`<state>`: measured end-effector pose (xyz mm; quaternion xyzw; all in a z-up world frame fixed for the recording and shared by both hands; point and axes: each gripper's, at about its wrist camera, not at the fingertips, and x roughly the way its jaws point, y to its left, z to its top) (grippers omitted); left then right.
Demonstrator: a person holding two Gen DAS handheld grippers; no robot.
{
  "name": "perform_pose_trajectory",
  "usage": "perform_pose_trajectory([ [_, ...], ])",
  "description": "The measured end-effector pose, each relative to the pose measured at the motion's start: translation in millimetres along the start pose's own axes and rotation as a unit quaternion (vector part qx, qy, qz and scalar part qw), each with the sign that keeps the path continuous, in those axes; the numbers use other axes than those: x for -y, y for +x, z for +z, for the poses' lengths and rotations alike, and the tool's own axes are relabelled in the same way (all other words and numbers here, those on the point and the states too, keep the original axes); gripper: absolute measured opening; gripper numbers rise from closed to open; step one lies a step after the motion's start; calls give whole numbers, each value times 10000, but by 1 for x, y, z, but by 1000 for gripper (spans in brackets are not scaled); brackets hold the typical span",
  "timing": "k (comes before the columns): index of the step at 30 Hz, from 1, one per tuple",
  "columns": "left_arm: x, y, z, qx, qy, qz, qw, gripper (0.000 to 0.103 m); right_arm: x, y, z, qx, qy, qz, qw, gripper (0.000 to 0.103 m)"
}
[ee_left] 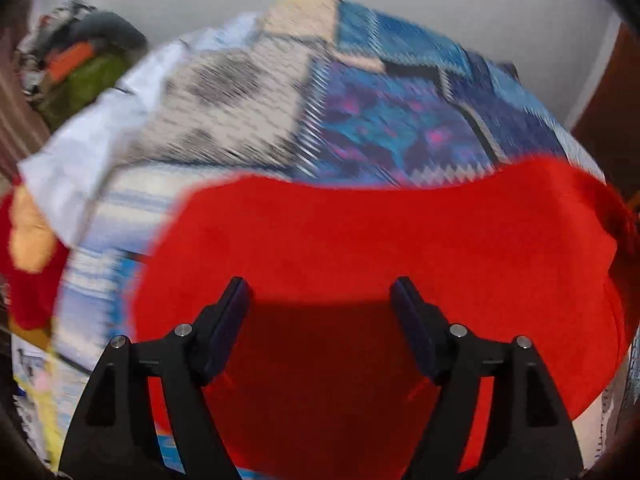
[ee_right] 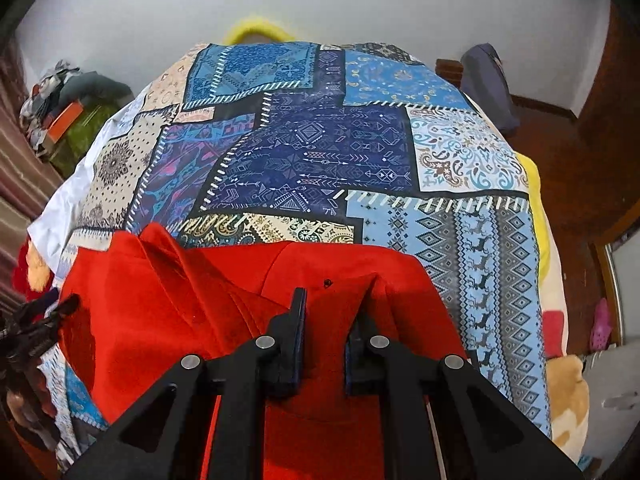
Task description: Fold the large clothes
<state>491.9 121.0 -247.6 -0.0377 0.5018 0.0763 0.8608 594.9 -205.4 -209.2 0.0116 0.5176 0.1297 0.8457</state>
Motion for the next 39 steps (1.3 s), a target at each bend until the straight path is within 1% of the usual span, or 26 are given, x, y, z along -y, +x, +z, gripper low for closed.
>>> perform_pose_trajectory([
  [1, 10, 10, -3, -6, 115, 227, 9997, 74, 0, 0, -1, 15, -94, 3, 10000, 10],
  [3, 24, 20, -9, 156, 392, 628, 9971, 81, 1, -1, 0, 21, -256, 64, 9997, 9],
  [4, 28, 22, -11, 246, 483, 766, 9956, 83, 5, -4, 2, 10, -240, 206, 9995, 9],
  [6, 29, 23, -13, 286, 487, 844, 9948, 85, 19, -10, 7, -7, -22, 555, 9985, 10],
  [8, 27, 23, -13, 254, 449, 825, 9953, 85, 42, -15, 16, -70, 373, 1136, 9928, 10],
  [10, 26, 24, -13, 215, 451, 836, 9953, 86, 57, -17, 21, -152, 657, 1482, 9867, 10],
  [11, 27, 24, -12, 196, 458, 875, 9949, 87, 61, -19, 23, -155, 723, 1530, 9855, 10],
  [13, 25, 27, -12, 155, 440, 935, 9945, 87, 65, -26, 26, -71, 711, 1396, 9876, 10],
  [14, 26, 28, -12, 155, 440, 959, 9943, 88, 69, -38, 28, 212, 637, 700, 9953, 10],
  [15, 27, 28, -12, 178, 445, 972, 9941, 88, 73, -47, 30, 440, 585, 186, 9971, 10],
  [16, 27, 28, -13, 193, 450, 975, 9940, 88, 80, -59, 31, 692, 562, -217, 9958, 10],
  [17, 26, 27, -13, 215, 450, 952, 9942, 88, 91, -69, 32, 779, 611, -294, 9947, 10],
  [18, 25, 26, -13, 226, 446, 924, 9945, 88, 101, -79, 32, 778, 661, -282, 9944, 10],
  [21, 17, 20, -14, 217, 305, 746, 9965, 87, 108, -98, 24, 809, 569, -242, 9948, 10],
  [23, 13, 14, -14, 193, 218, 690, 9972, 86, 100, -105, 13, 840, 345, -132, 9958, 10],
  [26, 12, -5, -17, 327, 223, 608, 9974, 86, 68, -106, -6, 874, -144, -61, 9960, 10],
  [29, 17, -32, -21, 562, 318, 348, 9973, 86, 15, -94, -26, 882, -740, 73, 9933, 10],
  [30, 18, -37, -21, 609, 333, 275, 9972, 86, 4, -91, -30, 873, -865, 125, 9923, 10],
  [31, 21, -44, -22, 669, 358, 175, 9970, 86, -20, -85, -37, 860, -1100, 231, 9899, 10],
  [33, 29, -55, -25, 762, 438, -15, 9961, 86, -52, -75, -46, 856, -1369, 360, 9862, 10],
  [36, 37, -54, -27, 736, 526, -244, 9956, 88, -101, -54, -60, 713, -1766, 561, 9801, 10],
  [38, 43, -41, -29, 608, 577, -274, 9961, 88, -123, -36, -67, 596, -1948, 471, 9779, 10],
  [39, 45, -33, -31, 525, 591, -248, 9966, 88, -132, -24, -71, 518, -2052, 324, 9768, 9],
])
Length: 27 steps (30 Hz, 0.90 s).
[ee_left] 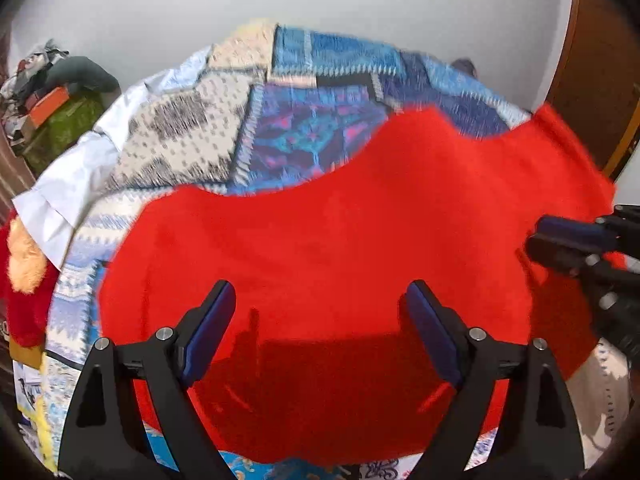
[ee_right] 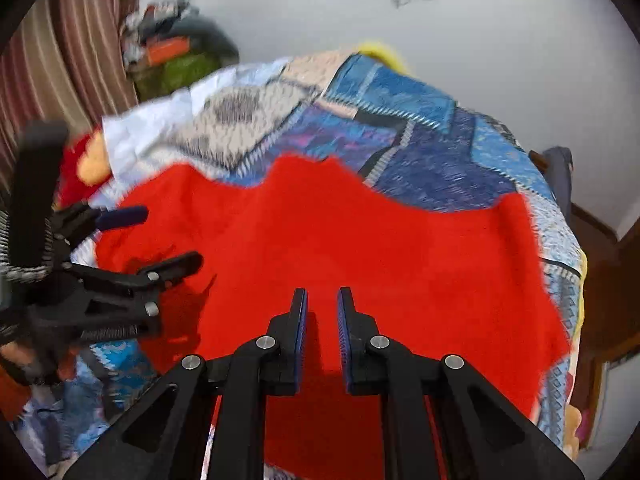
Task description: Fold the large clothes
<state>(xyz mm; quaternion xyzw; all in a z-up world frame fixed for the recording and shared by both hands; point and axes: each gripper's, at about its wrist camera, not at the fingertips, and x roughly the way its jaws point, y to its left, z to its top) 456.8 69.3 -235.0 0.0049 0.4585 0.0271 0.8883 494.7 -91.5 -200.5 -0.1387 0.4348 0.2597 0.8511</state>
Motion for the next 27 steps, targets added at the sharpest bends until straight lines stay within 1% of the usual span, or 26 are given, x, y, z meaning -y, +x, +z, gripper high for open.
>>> perform_pose_trajectory([
  [1, 1, 11, -3, -120, 14, 25, 9999, 88, -5, 10, -1, -123, -69, -112, 9998, 9],
  [2, 1, 24, -8, -258, 13, 56, 9996, 88, -10, 27, -5, -327, -153, -311, 9989, 9],
  [3, 0, 35, -13, -364, -1, 141, 9992, 91, -9, 35, -8, -415, -206, -445, 9979, 9],
  [4, -1, 40, -17, -377, -20, 188, 9991, 93, -10, 44, -12, -458, -299, -632, 9965, 9],
  [5, -5, 42, -20, -297, -54, 224, 9993, 99, -9, 45, -16, -411, -332, -660, 9964, 9],
  [6, -8, 42, -22, -251, -60, 259, 9993, 100, -7, 43, -19, -329, -350, -666, 9966, 9],
  [7, -11, 43, -23, -234, -35, 315, 9992, 100, -5, 40, -22, -318, -368, -761, 9959, 9],
  [9, -18, 44, -26, -238, 42, 551, 9982, 100, -2, 38, -27, -295, -466, -1122, 9922, 9],
  [10, -25, 45, -28, -296, 48, 643, 9975, 100, 1, 37, -30, -294, -518, -1244, 9904, 9],
  [13, -44, 45, -35, -431, -80, 735, 9963, 100, 16, 31, -34, -317, -463, -1335, 9895, 10],
  [15, -55, 43, -41, -448, -88, 827, 9955, 100, 26, 29, -37, -363, -360, -1481, 9876, 10],
  [17, -62, 39, -49, -471, -38, 934, 9945, 100, 35, 27, -40, -375, -294, -1370, 9894, 9],
  [19, -69, 38, -56, -505, 70, 1169, 9918, 100, 38, 23, -44, -349, -264, -1297, 9906, 9],
  [21, -79, 36, -65, -549, 93, 1388, 9888, 100, 38, 20, -47, -350, -277, -1414, 9889, 10],
  [22, -85, 34, -70, -576, 58, 1432, 9880, 100, 39, 18, -50, -338, -313, -1651, 9852, 10],
  [23, -92, 33, -73, -617, -5, 1458, 9874, 100, 42, 16, -53, -319, -314, -1641, 9854, 10],
  [25, -107, 32, -81, -726, -140, 1609, 9842, 100, 50, 10, -59, -317, -202, -1433, 9890, 10],
  [26, -119, 31, -87, -797, -275, 1583, 9838, 100, 53, 8, -62, -335, -151, -1428, 9891, 10],
  [27, -127, 27, -90, -777, -374, 1485, 9852, 100, 58, 5, -64, -362, -103, -1490, 9881, 10],
])
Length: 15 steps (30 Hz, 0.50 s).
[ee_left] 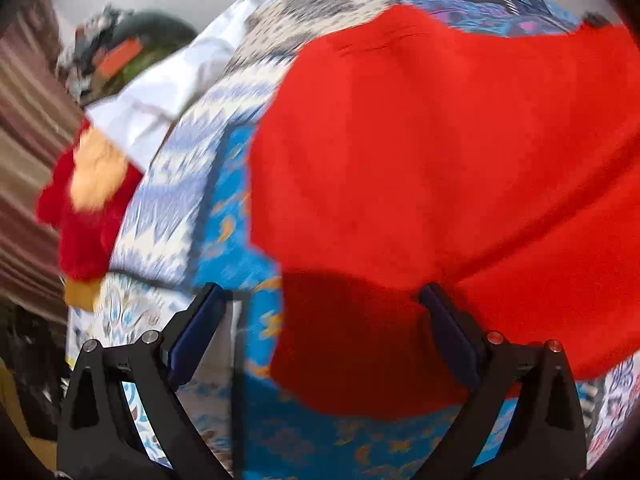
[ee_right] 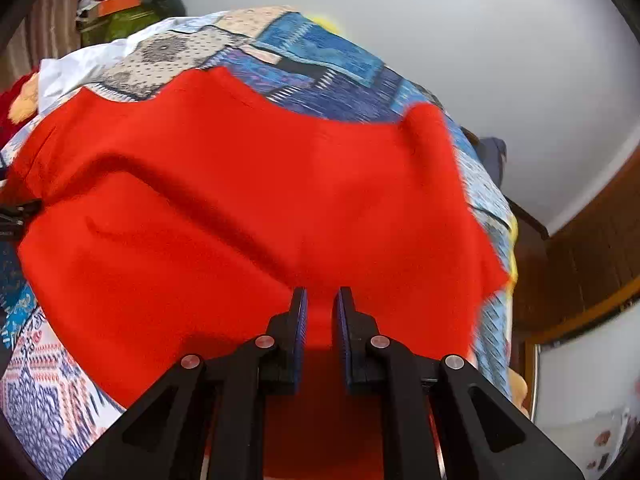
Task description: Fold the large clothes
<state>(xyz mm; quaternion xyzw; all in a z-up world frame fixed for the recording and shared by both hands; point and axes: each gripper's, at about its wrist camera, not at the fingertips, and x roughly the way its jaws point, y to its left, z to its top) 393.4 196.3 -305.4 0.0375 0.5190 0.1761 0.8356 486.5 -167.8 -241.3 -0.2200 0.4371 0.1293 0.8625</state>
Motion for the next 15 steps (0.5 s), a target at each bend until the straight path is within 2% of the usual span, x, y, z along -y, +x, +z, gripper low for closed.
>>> perform_pose_trajectory([
  [4, -19, -12, -11, 94, -47, 209, 9997, 100, 24, -9, -15, -132, 269, 172, 9994, 10],
  [8, -34, -24, -19, 107, -167, 248, 9995, 100, 50, -13, -30, -380, 493, -148, 9979, 10],
  [10, -42, -34, -21, 122, -370, 100, 9992, 99, 64, -15, -36, -559, 689, -202, 9959, 10],
  [11, -45, -39, -22, 140, -487, -2, 9987, 99, 71, -20, -39, -580, 824, -86, 9949, 10],
  [15, -47, -63, -28, 207, -830, -570, 9947, 99, 83, -48, -41, -379, 1020, 59, 9940, 10],
])
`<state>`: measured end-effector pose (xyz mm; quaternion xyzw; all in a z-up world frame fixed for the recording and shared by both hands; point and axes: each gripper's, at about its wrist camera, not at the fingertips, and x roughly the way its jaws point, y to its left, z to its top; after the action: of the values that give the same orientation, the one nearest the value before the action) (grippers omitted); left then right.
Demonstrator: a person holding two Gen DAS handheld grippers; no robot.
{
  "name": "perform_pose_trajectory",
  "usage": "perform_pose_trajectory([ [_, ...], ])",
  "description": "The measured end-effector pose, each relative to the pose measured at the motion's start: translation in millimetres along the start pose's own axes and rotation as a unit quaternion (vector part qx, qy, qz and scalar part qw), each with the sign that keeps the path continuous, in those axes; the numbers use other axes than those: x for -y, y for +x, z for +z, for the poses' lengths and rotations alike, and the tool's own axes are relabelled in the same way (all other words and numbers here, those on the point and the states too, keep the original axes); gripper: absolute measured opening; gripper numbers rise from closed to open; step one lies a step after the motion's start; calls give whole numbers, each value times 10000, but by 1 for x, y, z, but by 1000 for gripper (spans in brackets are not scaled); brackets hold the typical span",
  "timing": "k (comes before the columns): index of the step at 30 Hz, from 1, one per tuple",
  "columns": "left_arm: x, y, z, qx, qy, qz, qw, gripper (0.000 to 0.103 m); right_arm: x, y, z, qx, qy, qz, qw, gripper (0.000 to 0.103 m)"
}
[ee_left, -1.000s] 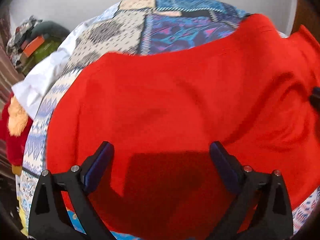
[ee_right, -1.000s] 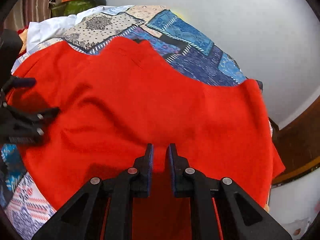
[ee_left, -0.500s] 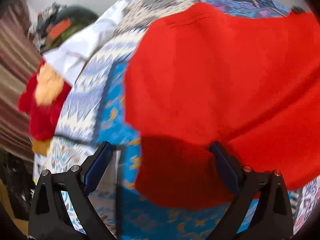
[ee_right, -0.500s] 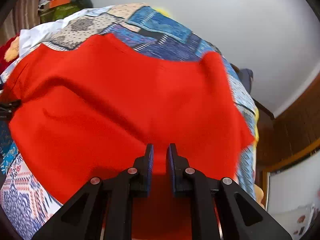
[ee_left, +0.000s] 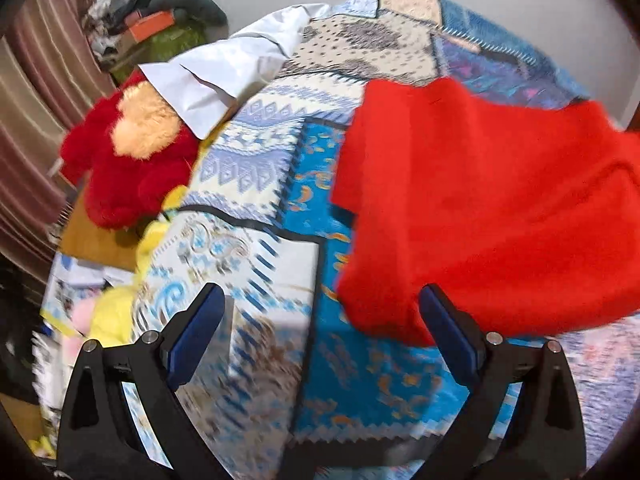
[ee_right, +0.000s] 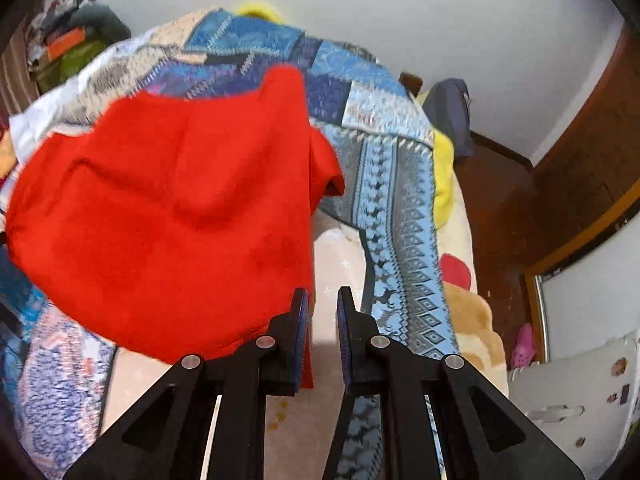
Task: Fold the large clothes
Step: 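Grasp the jacket's edge with the left gripper and lift it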
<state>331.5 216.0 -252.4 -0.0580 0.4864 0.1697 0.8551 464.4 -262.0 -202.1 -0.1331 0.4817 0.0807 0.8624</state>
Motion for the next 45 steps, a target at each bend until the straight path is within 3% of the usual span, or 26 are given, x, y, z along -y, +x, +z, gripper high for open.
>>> perform_pose_trajectory([
  [4, 8, -13, -8, -49, -269, -597, 9978, 99, -12, -26, 13, 344, -42, 229, 9991, 10],
  [7, 14, -8, -18, -292, -645, -1224, 9899, 99, -32, -38, 21, 561, -83, 533, 9970, 10],
  [10, 25, 15, -31, -749, -1052, -1875, 9738, 99, -57, -37, 24, 601, -183, 908, 9939, 10],
  [13, 36, 34, -37, -980, -1247, -2129, 9641, 99, -83, -19, 24, 418, -337, 1185, 9915, 10],
  [16, 38, 50, -39, -998, -1720, -2677, 9428, 99, -104, 8, 23, 145, -476, 1249, 9909, 10],
  [17, 39, 58, -39, -1035, -1941, -2959, 9296, 99, -108, 17, 22, 64, -489, 1266, 9907, 10],
  [20, 38, 76, -36, -1055, -2265, -3216, 9133, 99, -113, 38, 19, -26, -478, 1278, 9906, 10],
  [21, 38, 77, -34, -994, -2307, -3243, 9120, 99, -112, 40, 17, -21, -471, 1302, 9904, 10],
  [23, 41, 78, -26, -783, -2290, -3258, 9140, 99, -109, 44, 17, -51, -443, 1396, 9892, 10],
  [28, 53, 86, 3, -341, -2196, -2914, 9304, 99, -103, 50, 17, -124, -417, 1578, 9865, 10],
  [29, 56, 85, 9, -266, -2192, -2791, 9345, 95, -102, 51, 17, -122, -414, 1603, 9861, 10],
  [32, 66, 85, 26, -128, -2103, -2243, 9515, 65, -100, 52, 15, -99, -374, 1671, 9852, 10],
  [33, 67, 85, 30, -117, -2083, -2129, 9545, 53, -99, 52, 15, -97, -334, 1706, 9847, 10],
  [34, 69, 81, 35, -90, -2081, -2031, 9567, 49, -98, 51, 15, -108, -282, 1745, 9842, 10],
  [36, 71, 72, 41, -3, -1988, -1923, 9610, 25, -94, 50, 17, -188, -153, 1845, 9825, 10],
  [38, 74, 53, 46, 143, -1735, -1771, 9687, 18, -93, 46, 19, -287, -85, 1886, 9816, 10],
  [40, 60, 39, 54, 310, -1654, -1783, 9695, 15, -95, 39, 23, -374, -77, 1899, 9811, 10],
  [45, 33, -7, 43, 698, -1648, -2040, 9625, 14, -119, 8, 33, -358, -180, 2273, 9730, 10],
])
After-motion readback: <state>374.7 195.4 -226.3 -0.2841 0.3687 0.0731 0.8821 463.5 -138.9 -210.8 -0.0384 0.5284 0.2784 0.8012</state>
